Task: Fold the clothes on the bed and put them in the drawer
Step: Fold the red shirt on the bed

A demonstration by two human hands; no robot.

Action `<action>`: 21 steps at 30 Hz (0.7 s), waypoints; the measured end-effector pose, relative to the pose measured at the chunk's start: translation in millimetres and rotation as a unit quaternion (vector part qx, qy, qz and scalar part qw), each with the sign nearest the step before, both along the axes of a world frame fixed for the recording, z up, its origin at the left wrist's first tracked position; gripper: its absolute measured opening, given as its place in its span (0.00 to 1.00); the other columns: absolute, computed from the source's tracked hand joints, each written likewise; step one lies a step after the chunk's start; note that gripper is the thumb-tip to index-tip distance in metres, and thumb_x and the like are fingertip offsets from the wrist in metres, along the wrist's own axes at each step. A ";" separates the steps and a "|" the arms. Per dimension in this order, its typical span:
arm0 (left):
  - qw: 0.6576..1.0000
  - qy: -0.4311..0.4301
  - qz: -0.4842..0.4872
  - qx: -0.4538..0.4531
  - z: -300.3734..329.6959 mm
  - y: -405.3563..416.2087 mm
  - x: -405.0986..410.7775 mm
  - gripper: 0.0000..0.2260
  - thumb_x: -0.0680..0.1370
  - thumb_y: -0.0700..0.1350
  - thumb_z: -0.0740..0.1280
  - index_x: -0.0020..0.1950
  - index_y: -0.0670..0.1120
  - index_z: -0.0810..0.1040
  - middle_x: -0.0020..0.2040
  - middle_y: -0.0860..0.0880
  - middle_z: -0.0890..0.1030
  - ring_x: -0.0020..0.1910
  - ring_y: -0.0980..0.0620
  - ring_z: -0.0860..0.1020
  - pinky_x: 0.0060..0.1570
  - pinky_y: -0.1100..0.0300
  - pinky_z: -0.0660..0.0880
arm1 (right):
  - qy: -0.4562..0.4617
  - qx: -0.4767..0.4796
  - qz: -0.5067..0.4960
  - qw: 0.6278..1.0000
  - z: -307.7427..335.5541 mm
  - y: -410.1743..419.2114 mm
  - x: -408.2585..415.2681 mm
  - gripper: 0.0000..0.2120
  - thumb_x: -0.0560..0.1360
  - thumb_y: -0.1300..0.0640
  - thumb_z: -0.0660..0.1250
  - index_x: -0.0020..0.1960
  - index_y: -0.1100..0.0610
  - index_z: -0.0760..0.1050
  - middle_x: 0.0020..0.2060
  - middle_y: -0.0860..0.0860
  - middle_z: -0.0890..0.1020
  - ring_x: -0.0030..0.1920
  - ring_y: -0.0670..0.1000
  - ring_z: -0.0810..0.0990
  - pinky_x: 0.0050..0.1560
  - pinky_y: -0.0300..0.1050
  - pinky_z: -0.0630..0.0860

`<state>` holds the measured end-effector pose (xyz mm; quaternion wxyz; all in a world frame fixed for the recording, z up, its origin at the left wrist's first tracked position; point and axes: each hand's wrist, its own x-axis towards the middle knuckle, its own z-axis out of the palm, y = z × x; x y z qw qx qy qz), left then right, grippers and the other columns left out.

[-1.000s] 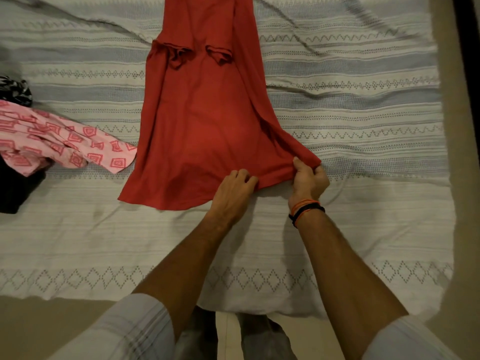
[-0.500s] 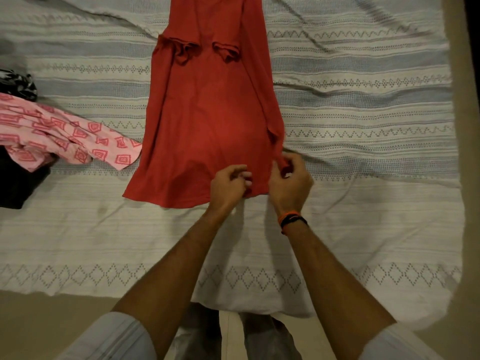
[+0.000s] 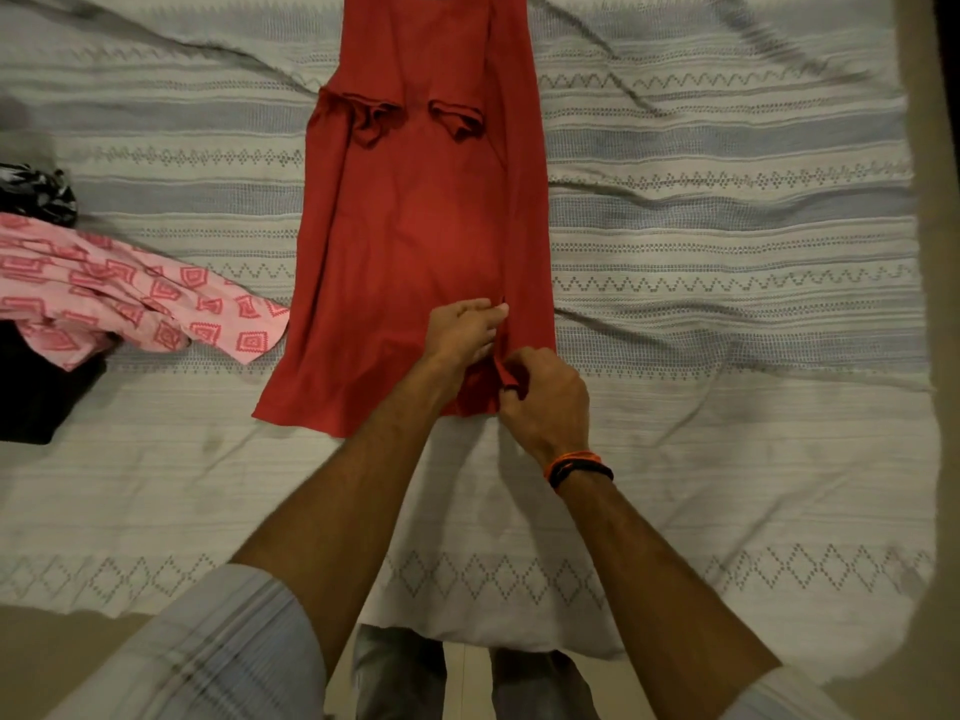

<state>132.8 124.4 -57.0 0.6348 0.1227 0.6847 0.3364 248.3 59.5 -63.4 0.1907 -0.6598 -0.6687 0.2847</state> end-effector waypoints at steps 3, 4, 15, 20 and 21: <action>0.997 -0.072 -0.027 -0.016 9.4 24.6 1.5 0.12 0.77 0.48 0.71 0.57 0.44 0.79 0.50 0.49 0.83 0.48 0.52 0.81 0.47 0.59 0.78 | 0.047 0.015 -0.026 0.998 6.8 2.4 -1.5 0.07 0.65 0.59 0.69 0.42 0.54 0.74 0.37 0.48 0.76 0.35 0.48 0.74 0.36 0.42 0.73; 0.995 -0.095 -0.031 -0.023 12.5 33.5 2.5 0.11 0.78 0.50 0.70 0.55 0.45 0.79 0.47 0.50 0.82 0.45 0.53 0.80 0.45 0.59 0.77 | 0.054 0.016 -0.032 0.998 8.2 2.8 -1.7 0.07 0.65 0.59 0.68 0.41 0.53 0.72 0.36 0.47 0.75 0.34 0.47 0.72 0.35 0.40 0.70; 0.996 -0.063 0.055 -0.016 11.7 129.4 -0.2 0.16 0.76 0.43 0.71 0.62 0.41 0.77 0.49 0.46 0.81 0.45 0.50 0.80 0.34 0.59 0.79 | -0.038 -0.005 0.080 0.996 -3.4 6.6 10.1 0.17 0.65 0.55 0.72 0.53 0.56 0.76 0.39 0.50 0.80 0.38 0.51 0.77 0.43 0.49 0.77; 0.991 0.109 0.052 0.053 1.1 146.2 -9.4 0.14 0.78 0.38 0.69 0.63 0.45 0.74 0.55 0.48 0.78 0.50 0.53 0.76 0.51 0.56 0.76 | -0.074 0.008 0.147 0.986 -7.7 11.8 5.1 0.22 0.62 0.58 0.73 0.56 0.59 0.79 0.40 0.54 0.80 0.38 0.56 0.78 0.42 0.52 0.78; 0.987 0.142 0.049 0.064 -4.0 148.2 -14.3 0.14 0.78 0.39 0.69 0.63 0.45 0.74 0.56 0.48 0.78 0.52 0.52 0.76 0.55 0.56 0.77 | -0.084 0.007 0.164 0.983 -8.7 12.8 3.1 0.22 0.62 0.58 0.73 0.56 0.60 0.79 0.40 0.55 0.80 0.38 0.57 0.78 0.40 0.51 0.77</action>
